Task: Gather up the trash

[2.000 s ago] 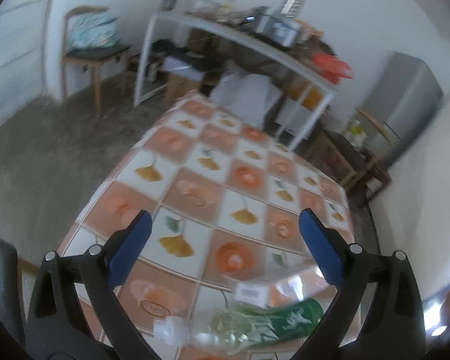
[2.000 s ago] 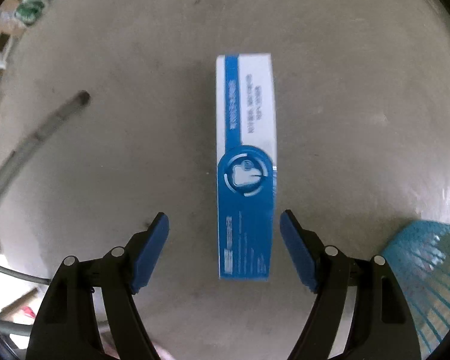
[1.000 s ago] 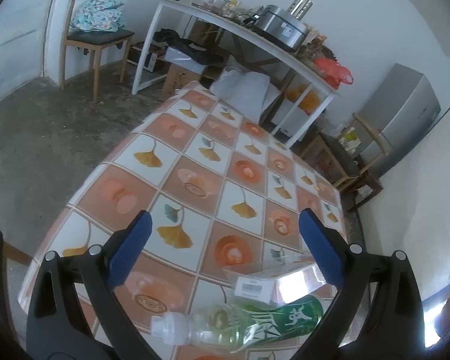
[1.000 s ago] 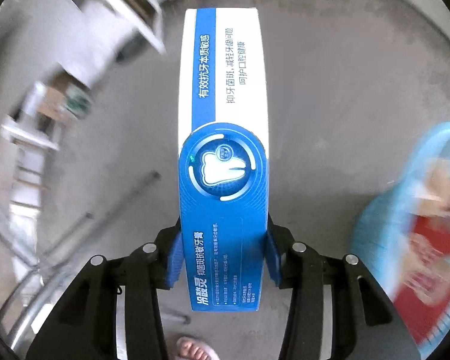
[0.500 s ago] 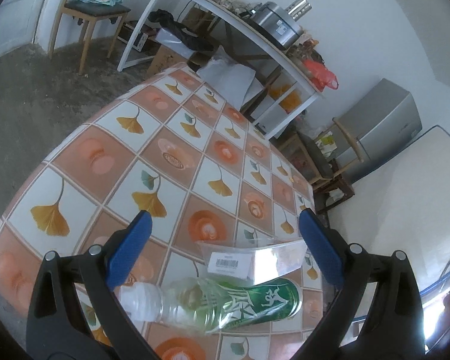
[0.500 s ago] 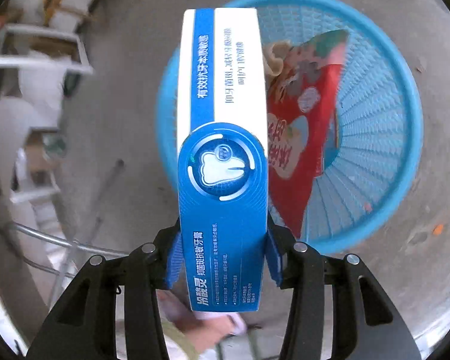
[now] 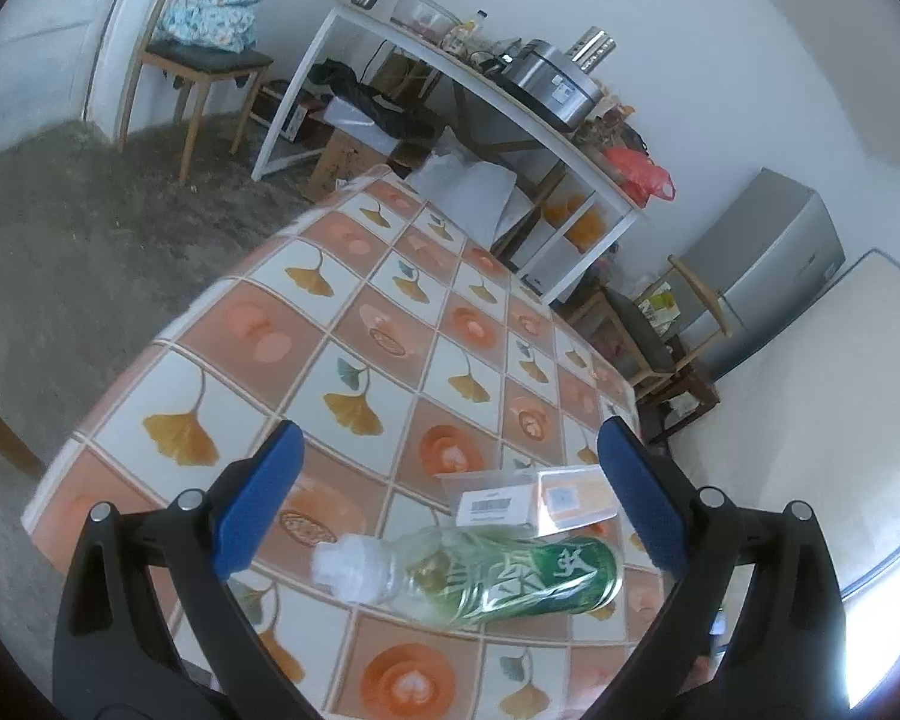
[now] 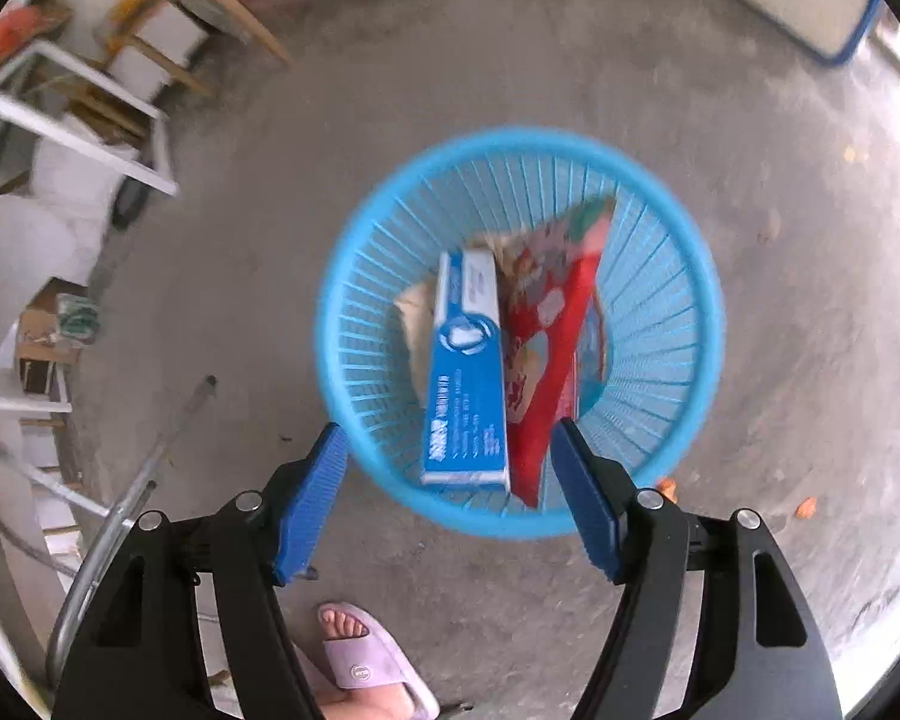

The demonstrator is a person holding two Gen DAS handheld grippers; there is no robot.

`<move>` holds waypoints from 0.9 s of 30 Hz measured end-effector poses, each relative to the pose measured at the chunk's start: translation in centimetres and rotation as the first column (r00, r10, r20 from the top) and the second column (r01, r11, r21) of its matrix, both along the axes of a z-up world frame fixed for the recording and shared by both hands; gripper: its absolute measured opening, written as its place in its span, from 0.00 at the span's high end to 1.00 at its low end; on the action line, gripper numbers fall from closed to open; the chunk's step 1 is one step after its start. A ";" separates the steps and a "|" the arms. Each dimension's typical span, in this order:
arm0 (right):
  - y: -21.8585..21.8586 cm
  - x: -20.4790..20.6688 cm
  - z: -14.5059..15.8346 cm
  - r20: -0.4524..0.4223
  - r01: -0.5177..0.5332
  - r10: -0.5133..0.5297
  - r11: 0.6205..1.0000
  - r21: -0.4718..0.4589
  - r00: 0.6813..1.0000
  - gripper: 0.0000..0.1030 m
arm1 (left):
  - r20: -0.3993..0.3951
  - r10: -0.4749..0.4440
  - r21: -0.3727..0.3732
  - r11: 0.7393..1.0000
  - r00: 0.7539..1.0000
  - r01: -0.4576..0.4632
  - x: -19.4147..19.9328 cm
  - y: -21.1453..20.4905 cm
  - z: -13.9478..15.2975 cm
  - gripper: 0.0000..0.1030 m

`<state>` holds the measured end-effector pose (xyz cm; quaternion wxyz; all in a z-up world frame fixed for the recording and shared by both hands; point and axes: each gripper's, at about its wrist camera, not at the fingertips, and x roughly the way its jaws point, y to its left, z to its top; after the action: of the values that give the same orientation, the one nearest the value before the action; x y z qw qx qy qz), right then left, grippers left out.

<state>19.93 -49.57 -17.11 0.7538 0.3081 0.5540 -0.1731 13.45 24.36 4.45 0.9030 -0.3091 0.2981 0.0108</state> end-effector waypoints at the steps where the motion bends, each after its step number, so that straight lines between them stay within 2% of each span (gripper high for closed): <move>1: 1.1 0.6 1.5 0.023 -0.021 0.022 0.999 -0.029 0.999 0.34 | 0.009 -0.009 0.018 1.000 1.000 0.009 -0.3 -0.3 0.1 0.08; 4: 3.9 -0.9 7.4 0.112 -0.102 0.116 0.986 -0.130 0.987 0.29 | 0.039 -0.033 0.073 0.997 0.999 0.030 -1.5 -1.1 0.3 0.08; 6: 6.3 -2.5 11.8 0.187 -0.164 0.195 0.972 -0.169 0.963 0.27 | 0.050 -0.049 0.098 0.994 0.998 0.044 -2.2 -1.6 0.1 0.08; 9: 9.1 -4.0 16.4 0.302 -0.225 0.268 0.959 -0.169 0.915 0.24 | 0.059 -0.075 0.139 0.988 0.995 0.066 -3.2 -2.2 -0.2 0.08; 12: 12.5 -5.1 19.6 0.397 -0.283 0.319 0.948 -0.148 0.861 0.23 | 0.075 -0.102 0.186 0.979 0.992 0.086 -4.2 -2.8 -0.2 0.08; 14: 14.7 -4.7 20.1 0.438 -0.328 0.348 0.937 -0.123 0.829 0.22 | 0.087 -0.116 0.209 0.973 0.989 0.095 -4.9 -3.0 -0.2 0.08; 17: 19.1 -4.3 21.8 0.475 -0.433 0.429 0.895 -0.109 0.768 0.22 | 0.099 -0.143 0.229 0.966 0.985 0.118 -5.8 -3.4 -0.7 0.08; 20: 23.8 -3.4 22.7 0.489 -0.534 0.525 0.835 -0.134 0.697 0.22 | 0.106 -0.171 0.247 0.959 0.979 0.141 -6.6 -3.8 -1.4 0.08; 24: 29.8 -1.5 24.1 0.512 -0.645 0.604 0.754 -0.121 0.611 0.22 | 0.118 -0.203 0.260 0.951 0.972 0.167 -7.1 -4.6 -2.4 0.08; 27: 32.7 0.0 24.5 0.522 -0.691 0.628 0.716 -0.098 0.577 0.22 | 0.123 -0.229 0.253 0.948 0.966 0.193 -7.1 -5.1 -3.1 0.08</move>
<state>19.98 -16.82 7.37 0.8640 0.1574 0.4120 0.2427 6.33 19.28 1.39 0.9494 -0.1646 0.2571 -0.0736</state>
